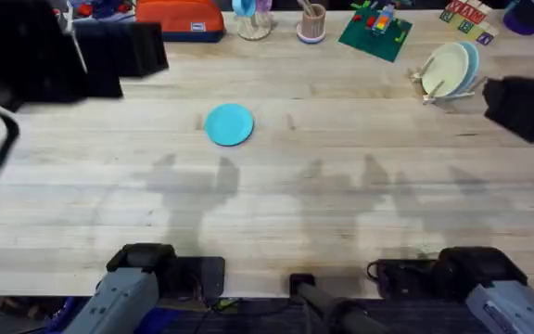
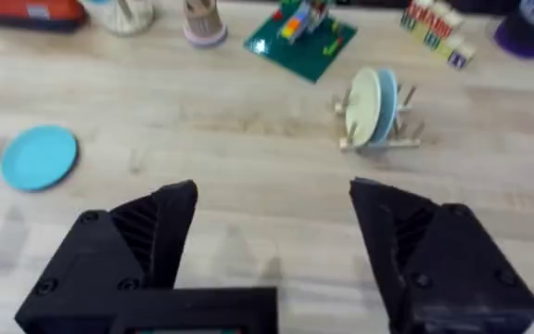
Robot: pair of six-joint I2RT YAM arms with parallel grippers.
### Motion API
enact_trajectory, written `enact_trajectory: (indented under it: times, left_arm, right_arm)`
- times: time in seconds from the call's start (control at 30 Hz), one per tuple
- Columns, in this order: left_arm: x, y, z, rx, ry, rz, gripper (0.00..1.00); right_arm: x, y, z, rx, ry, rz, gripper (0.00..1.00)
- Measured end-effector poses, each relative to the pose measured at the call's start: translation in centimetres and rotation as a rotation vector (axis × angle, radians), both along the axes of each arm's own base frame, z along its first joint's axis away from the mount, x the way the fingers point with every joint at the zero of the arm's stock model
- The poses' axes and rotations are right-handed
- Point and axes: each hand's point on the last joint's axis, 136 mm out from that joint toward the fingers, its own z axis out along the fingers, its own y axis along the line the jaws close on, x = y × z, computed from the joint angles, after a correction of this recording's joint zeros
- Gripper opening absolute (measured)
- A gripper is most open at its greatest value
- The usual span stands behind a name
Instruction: Pick up the plates from the table one by one and place each into a slot on the dish rack.
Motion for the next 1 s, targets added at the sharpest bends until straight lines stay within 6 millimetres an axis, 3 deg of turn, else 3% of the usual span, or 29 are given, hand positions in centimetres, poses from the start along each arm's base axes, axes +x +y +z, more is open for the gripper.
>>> enact_trajectory:
  times: [0.3, 0.6, 1.0]
  left_arm:
    - [2.9, 0.0, 0.3, -0.003, 0.187, -0.002, 0.994]
    - [4.7, 0.0, -1.4, -0.003, 0.284, -0.002, 0.993]
    - [4.8, 0.0, -1.7, -0.001, 0.297, 0.0, 0.993]
  right_arm:
    - [3.2, 0.0, -0.6, -0.007, 0.235, 0.004, 0.995]
    - [6.5, 0.0, -3.1, -0.009, 0.4, 0.006, 0.995]
    - [7.0, 0.0, -3.7, -0.023, 0.423, 0.02, 0.994]
